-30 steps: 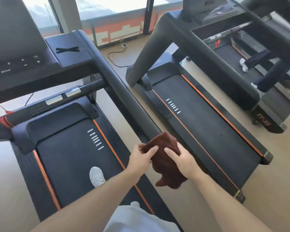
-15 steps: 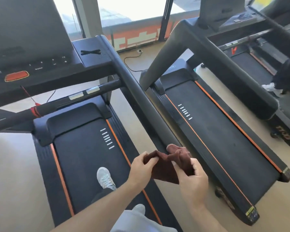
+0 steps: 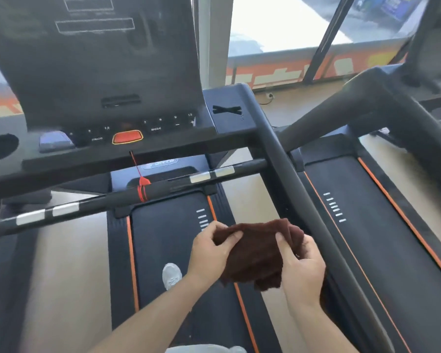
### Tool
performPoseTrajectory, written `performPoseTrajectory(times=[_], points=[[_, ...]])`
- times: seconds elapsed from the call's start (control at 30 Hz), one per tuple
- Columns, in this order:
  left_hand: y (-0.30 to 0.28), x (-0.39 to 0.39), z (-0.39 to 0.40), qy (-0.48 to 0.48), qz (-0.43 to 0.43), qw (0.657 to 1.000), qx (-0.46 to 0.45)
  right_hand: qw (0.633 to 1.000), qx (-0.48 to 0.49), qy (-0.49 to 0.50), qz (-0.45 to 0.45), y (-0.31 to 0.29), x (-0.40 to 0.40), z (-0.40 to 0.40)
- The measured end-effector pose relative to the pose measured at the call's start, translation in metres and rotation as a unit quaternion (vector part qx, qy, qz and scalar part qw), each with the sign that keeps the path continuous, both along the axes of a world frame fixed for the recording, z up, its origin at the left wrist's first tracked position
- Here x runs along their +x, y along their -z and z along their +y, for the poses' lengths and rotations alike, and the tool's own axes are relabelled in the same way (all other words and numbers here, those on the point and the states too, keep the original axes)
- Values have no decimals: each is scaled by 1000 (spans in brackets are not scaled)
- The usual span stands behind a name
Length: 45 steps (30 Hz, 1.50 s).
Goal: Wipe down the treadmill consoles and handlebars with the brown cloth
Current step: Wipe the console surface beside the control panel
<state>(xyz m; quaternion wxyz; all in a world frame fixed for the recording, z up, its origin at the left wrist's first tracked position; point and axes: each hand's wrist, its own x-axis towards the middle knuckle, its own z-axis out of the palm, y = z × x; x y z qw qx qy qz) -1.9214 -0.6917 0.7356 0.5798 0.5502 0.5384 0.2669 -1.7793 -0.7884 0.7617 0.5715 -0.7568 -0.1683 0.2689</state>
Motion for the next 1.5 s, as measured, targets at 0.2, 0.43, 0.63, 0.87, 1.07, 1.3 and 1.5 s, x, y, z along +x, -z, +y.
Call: performPoseTrajectory(times=[0.2,0.43,0.63,0.87,1.07,1.3,1.5], points=[[-7,-6,95,51,5,998,29,996,37,74,-36,-13,-10,103],[-48,28,175,125,-63,989,51,971,46,191,-135,-52,20,181],[-82,75,215,131,-140,979,63,969,3,103,-222,-91,83,226],[-52,66,239,46,20,997,62,836,-356,-240,-342,10,118,261],[-44,65,243,23,73,996,36,775,-361,-299,-424,21,141,297],[-47,84,259,9,88,993,72,699,-294,-433,-487,18,163,369],[-56,82,264,11,115,989,94,643,-235,-516,-515,10,145,452]])
